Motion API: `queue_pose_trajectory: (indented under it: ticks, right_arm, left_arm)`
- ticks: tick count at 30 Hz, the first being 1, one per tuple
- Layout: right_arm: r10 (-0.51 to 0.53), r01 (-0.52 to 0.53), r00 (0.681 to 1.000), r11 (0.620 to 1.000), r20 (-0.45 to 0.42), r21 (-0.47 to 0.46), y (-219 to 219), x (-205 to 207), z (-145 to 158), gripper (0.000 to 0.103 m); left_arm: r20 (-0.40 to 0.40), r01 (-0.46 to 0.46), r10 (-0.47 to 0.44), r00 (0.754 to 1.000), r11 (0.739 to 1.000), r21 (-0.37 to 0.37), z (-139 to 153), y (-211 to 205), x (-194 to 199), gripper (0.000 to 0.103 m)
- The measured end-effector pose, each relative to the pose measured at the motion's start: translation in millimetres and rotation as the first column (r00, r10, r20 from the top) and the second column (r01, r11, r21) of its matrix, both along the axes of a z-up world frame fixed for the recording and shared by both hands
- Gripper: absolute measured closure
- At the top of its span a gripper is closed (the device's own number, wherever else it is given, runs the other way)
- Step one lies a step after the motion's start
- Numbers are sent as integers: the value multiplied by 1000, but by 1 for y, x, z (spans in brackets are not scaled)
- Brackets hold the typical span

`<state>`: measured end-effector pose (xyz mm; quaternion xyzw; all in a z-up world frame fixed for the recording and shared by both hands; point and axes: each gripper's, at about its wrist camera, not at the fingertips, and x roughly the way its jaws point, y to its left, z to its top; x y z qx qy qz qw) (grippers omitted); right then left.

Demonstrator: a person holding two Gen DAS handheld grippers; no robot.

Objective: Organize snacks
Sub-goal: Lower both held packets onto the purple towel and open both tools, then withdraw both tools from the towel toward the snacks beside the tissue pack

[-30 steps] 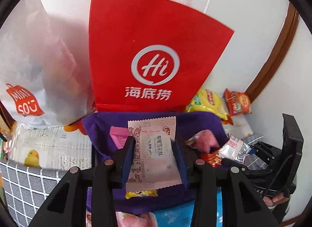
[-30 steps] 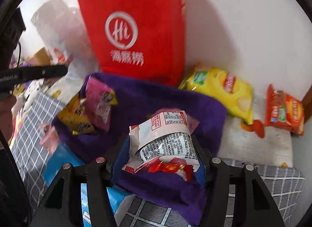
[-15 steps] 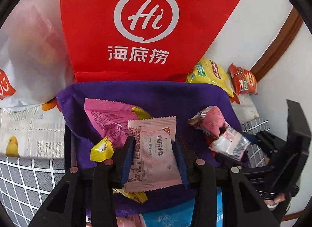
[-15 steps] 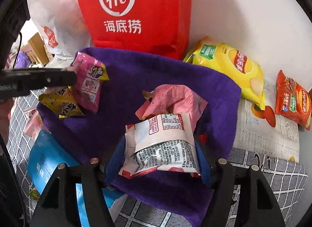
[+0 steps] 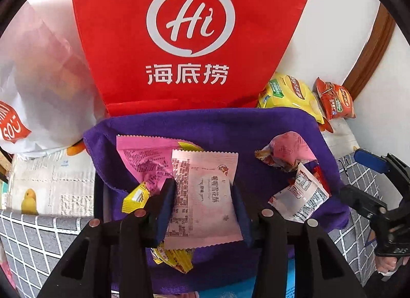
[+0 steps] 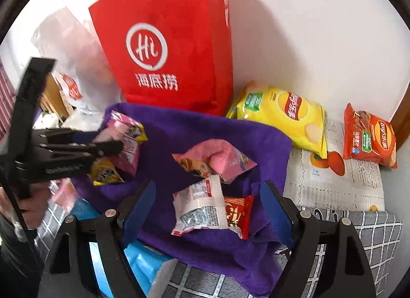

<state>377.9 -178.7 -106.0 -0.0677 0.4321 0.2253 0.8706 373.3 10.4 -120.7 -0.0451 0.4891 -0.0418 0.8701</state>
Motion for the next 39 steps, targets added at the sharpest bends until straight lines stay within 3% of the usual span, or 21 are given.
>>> queue_pose_trajectory:
  ticks: [10,14,18,25,30,36,39]
  right_arm:
    - [-64,63,997,998,44,26,-7,-3,17,20]
    - [-91,89,995,995,38,54,-13,-2,19,20]
    - [-96,94,995,994,39,56,-13,-2,20,20]
    - [-93,90,995,994,47,62,-8,-6,26,20]
    - [-109,110,983,994,145,6,-4,-21,44,20]
    - [-139,127,974,989,181,74,-6,-47,63,20]
    - [-160,147,976,985,146,95,-9,-62,63,22]
  left_arm:
    - [-12,3,-3,1000,1000,-26,-3,3,3,57]
    - [-30,-10,9,1000,1000,-30,-5,7,5,43]
    - [-41,-31,29,999,998,-49,-3,11,6,39]
    - [-12,-32,31,999,995,-92,14,20,-3,37]
    - [15,-28,29,999,995,-92,27,22,-9,37]
    - [62,1,6,998,995,-98,50,18,-22,37]
    - [89,13,-6,996,996,-85,62,17,-31,37]
